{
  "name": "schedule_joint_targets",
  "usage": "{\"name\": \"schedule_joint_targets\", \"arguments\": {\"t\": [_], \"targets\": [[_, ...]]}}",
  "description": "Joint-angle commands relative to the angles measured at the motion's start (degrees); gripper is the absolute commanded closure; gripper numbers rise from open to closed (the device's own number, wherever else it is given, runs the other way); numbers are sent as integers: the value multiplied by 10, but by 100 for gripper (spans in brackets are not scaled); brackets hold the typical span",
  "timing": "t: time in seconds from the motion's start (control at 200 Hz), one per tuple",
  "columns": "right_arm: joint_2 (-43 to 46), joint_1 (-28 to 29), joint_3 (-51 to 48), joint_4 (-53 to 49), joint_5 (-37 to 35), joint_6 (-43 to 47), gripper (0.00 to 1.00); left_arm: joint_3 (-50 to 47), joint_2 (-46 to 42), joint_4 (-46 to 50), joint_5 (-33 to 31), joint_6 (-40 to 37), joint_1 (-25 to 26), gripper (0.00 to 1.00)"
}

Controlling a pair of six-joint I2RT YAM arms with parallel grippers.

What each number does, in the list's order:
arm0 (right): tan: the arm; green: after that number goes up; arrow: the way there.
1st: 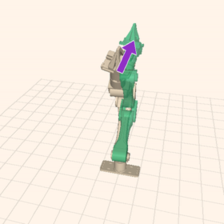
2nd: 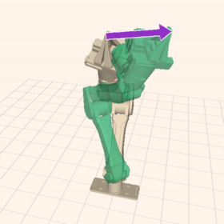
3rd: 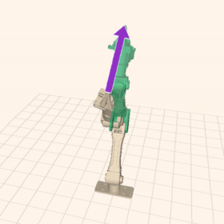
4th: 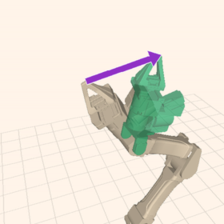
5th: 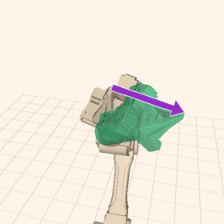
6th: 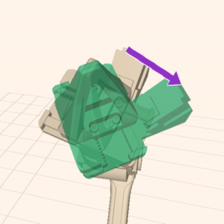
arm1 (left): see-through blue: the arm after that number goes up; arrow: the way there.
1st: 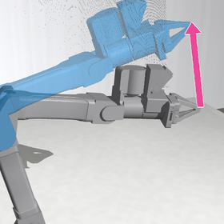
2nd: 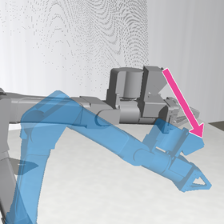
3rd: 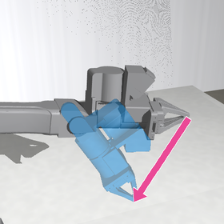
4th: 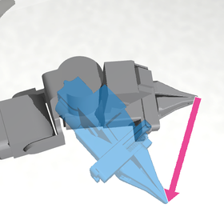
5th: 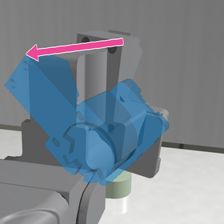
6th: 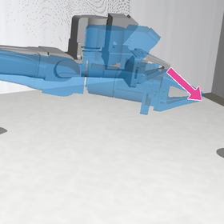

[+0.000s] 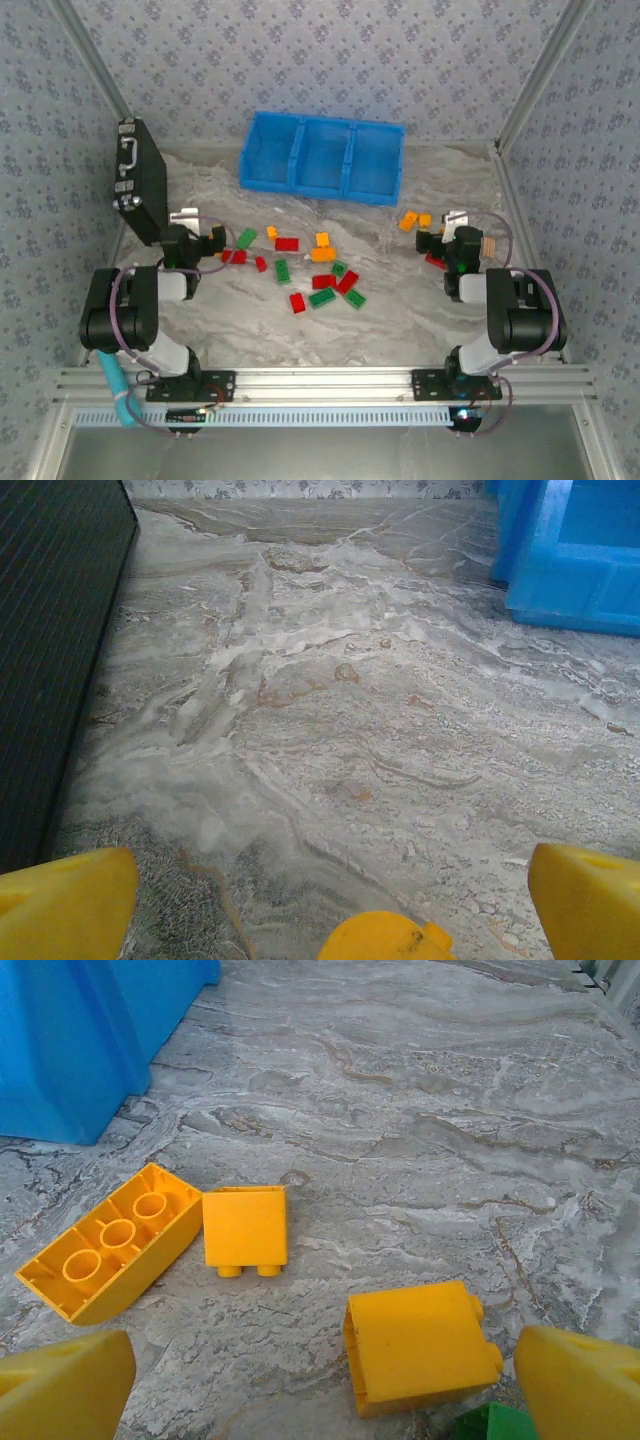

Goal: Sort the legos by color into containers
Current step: Pick up the lego from the middle-right of the table.

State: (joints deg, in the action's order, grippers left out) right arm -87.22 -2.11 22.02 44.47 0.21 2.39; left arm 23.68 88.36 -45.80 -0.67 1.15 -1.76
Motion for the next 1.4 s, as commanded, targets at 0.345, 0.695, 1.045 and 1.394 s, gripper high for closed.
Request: {"name": "schedule_joint_targets", "arguments": {"t": [0.345, 0.695, 1.045, 1.394], "targets": [[0, 2, 8, 10, -9, -6, 1, 1, -4, -6, 7, 3, 2, 0], [0, 2, 8, 11, -9, -6, 1, 1, -4, -6, 7, 3, 3, 0], [0, 0, 9, 8, -7, -6, 1, 16, -11, 20, 10, 7, -3, 0], [28, -3, 54, -84, -20, -17, 1, 246, -141, 412, -37, -2, 43, 0]]}}
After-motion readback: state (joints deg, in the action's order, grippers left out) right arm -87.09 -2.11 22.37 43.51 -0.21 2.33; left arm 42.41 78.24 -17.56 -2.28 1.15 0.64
